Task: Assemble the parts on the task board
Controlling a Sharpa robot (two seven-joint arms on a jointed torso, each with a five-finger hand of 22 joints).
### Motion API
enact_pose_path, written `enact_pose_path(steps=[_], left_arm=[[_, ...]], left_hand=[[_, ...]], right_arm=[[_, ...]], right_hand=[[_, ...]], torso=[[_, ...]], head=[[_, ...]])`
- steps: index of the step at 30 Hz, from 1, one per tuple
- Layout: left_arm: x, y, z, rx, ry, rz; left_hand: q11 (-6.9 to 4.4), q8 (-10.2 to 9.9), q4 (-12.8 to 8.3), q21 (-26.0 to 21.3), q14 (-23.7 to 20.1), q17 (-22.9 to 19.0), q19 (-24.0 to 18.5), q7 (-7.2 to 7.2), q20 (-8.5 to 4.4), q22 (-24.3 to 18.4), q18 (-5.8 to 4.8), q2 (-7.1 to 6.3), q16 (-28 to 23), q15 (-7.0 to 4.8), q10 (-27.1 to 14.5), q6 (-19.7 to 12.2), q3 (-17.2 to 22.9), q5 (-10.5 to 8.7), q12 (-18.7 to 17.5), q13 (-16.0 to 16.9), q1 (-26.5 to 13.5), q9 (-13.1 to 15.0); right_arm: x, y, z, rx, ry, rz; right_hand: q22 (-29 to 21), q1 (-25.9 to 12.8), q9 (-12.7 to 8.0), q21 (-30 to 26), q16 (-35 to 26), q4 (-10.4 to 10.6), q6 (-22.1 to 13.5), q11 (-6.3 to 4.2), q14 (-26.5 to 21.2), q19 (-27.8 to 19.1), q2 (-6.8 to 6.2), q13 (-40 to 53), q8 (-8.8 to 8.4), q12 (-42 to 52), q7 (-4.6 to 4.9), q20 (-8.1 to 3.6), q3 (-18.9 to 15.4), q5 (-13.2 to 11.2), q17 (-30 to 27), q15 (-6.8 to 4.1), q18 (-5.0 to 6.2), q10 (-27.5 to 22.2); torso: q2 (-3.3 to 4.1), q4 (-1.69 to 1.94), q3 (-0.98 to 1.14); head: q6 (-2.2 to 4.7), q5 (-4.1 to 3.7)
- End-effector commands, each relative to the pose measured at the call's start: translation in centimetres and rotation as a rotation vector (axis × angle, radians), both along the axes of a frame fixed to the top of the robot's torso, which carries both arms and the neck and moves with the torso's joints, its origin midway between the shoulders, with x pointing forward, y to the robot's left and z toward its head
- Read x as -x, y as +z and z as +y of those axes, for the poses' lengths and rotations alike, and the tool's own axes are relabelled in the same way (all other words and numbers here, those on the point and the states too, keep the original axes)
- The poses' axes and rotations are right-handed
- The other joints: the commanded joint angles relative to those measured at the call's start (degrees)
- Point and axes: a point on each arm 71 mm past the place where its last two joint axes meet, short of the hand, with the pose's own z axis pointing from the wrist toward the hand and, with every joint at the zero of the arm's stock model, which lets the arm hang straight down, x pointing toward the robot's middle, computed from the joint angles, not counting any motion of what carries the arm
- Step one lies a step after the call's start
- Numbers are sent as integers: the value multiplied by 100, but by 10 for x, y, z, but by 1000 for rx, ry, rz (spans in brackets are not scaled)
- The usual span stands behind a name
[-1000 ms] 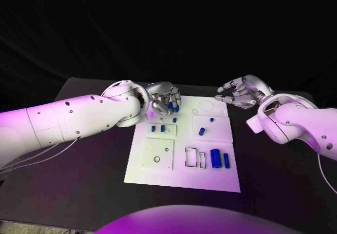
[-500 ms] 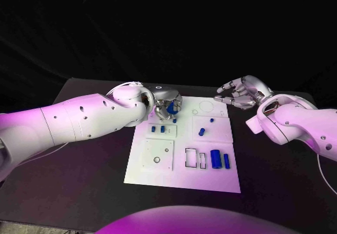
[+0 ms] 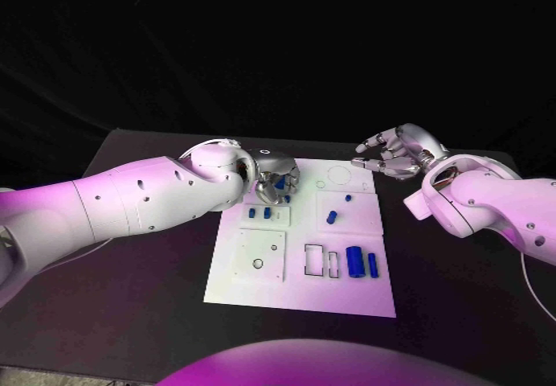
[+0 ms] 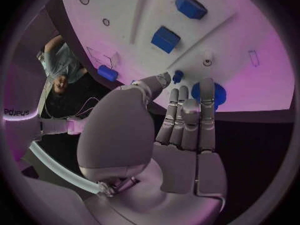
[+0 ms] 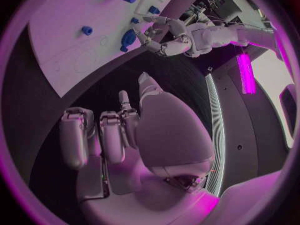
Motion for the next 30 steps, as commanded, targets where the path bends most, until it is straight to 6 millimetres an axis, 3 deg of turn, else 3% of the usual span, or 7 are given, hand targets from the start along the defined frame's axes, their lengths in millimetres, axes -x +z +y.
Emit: enact_pose_path(steps=[1,30], left_arm=[[1,-3,-3,-24,-28,12],[-3,-11,-7,-49,-17,27]], left_hand=[[-2,-46,-7,42,56,21,46,7,-7,19,83,38,59,-3,75,92,69,-1,-44,-26,-1,-12],[-55,-175,-130,279,247,207,45,-2,-51,174,83,269,257,-52,381,429,326,-17,-233,-145,106,-38]], right_arm=[[1,0,2,6,15,-4],[1,0,2,6,18,-3]], right_hand=[[1007,-63,-6,-34,-12,6,-15,-50,499,84,-6,612,15,-19,-30,-27,22,14,1045,-48,1,-4],[1006,-64,-10,-39,-12,2,-14,-52,499,83,-1,618,25,-14,-31,-27,36,21,1045,-49,2,1]], torso=[[6,4,-3],[3,13,0]], head=[[3,-9],[-27,-38]])
